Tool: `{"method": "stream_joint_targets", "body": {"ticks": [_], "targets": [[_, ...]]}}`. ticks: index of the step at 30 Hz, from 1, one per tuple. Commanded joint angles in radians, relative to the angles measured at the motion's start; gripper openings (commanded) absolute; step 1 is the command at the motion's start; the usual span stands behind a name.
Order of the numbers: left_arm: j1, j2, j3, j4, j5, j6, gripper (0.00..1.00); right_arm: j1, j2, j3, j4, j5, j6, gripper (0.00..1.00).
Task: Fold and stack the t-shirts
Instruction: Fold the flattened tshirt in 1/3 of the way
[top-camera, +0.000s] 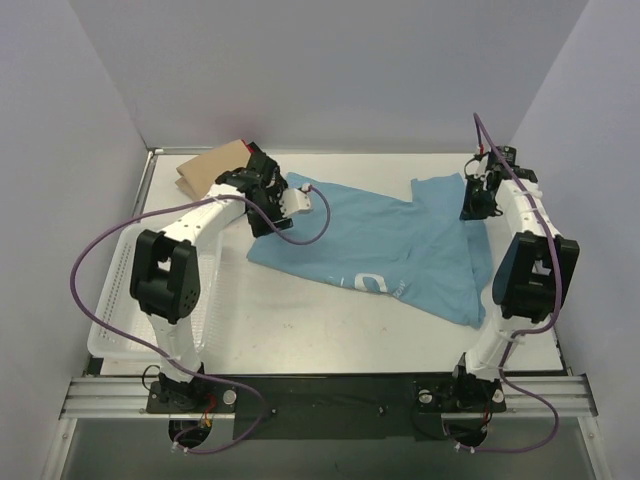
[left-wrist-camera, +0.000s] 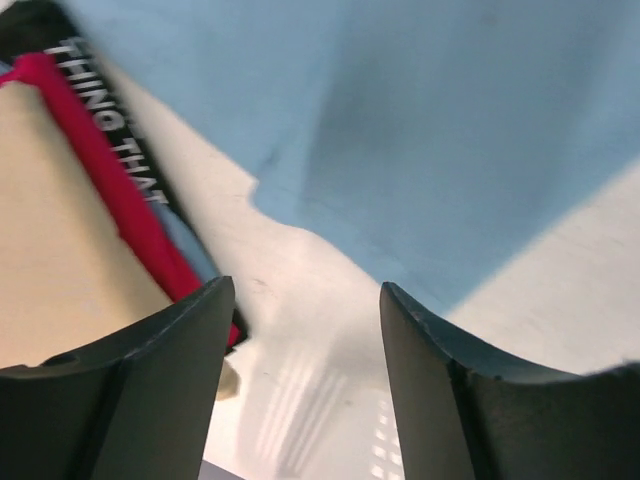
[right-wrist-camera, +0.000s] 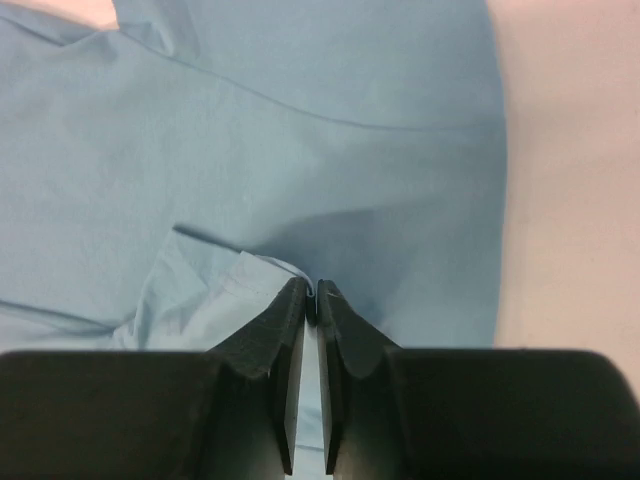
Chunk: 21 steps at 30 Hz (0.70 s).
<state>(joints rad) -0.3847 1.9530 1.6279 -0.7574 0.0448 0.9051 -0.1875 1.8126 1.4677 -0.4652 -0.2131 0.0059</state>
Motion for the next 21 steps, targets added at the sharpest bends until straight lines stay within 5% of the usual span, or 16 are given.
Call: {"method": "stream_joint_targets", "body": {"ticks": [1, 4, 7, 18, 21], "targets": [[-0.023, -0.104, -0.129, -0.138, 0.143, 0.188, 0.74, 0.006, 0.088, 0.156, -0.111, 0.121, 0.072, 0.24], [-0.02, -0.121, -0.217, -0.109, 0.106, 0.27, 0.82, 0.005, 0.151, 0.255, -0.231, 0.193, 0.146, 0.47], [-0.022, -0.118, -0.255, -0.094, 0.072, 0.342, 0.83, -0.007, 0.099, 0.241, -0.309, 0.323, 0.23, 0.8], [-0.013, -0.072, -0.344, 0.115, 0.001, 0.382, 0.75, -0.299, -0.41, -0.511, -0.301, 0.147, 0.65, 0.63], [-0.005, -0.062, -0.346, 0.109, 0.009, 0.368, 0.5, -0.313, -0.524, -0.668, -0.221, 0.135, 0.75, 0.63]]}}
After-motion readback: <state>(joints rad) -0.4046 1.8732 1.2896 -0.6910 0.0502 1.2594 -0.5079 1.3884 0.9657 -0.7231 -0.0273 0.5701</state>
